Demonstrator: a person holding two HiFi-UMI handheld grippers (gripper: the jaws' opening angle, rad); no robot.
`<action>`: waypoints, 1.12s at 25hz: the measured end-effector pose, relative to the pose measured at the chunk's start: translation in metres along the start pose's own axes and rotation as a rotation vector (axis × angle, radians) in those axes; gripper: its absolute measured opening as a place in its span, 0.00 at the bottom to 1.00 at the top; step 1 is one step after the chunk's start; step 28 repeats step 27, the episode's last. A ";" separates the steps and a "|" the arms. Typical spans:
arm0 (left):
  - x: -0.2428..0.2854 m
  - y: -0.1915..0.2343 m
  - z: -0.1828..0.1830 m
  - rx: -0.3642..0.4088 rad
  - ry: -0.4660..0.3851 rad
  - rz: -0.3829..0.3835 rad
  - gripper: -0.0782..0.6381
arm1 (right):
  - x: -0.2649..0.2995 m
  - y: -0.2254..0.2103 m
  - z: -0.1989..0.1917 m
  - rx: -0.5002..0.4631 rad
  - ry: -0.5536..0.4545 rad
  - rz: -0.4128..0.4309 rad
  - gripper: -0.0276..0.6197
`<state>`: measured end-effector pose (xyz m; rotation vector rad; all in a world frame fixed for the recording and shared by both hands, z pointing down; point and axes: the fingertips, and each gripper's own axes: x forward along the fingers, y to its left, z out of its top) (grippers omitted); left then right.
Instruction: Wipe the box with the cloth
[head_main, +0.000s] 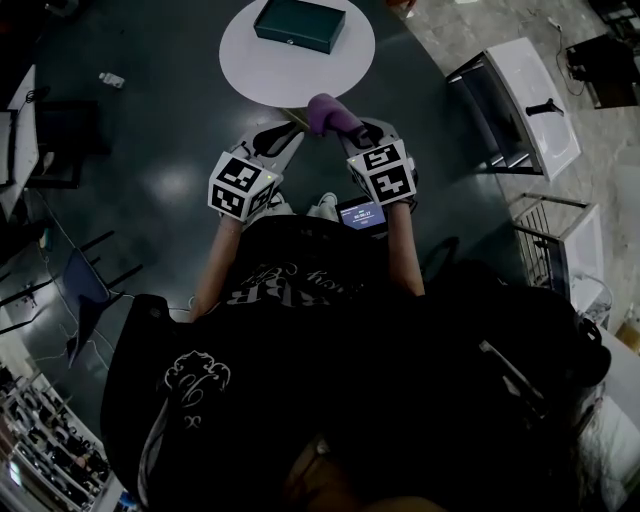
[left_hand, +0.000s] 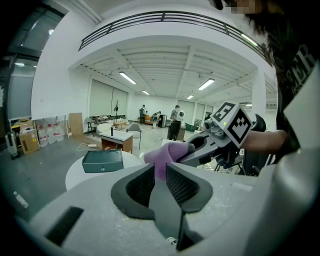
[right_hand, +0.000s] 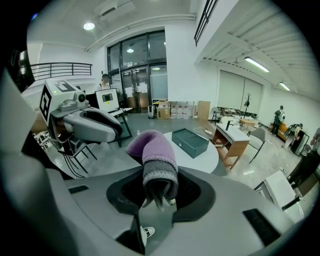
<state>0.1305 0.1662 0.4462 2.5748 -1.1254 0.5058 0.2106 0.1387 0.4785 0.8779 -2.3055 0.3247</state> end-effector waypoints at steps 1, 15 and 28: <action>-0.004 0.002 -0.003 0.003 0.002 -0.001 0.22 | 0.001 0.003 0.001 0.000 -0.002 -0.009 0.22; -0.047 0.021 -0.013 0.031 -0.024 -0.037 0.22 | -0.001 0.045 0.023 0.011 -0.023 -0.065 0.22; -0.049 0.026 -0.014 0.060 -0.038 -0.074 0.22 | -0.006 0.040 0.020 0.016 -0.027 -0.134 0.22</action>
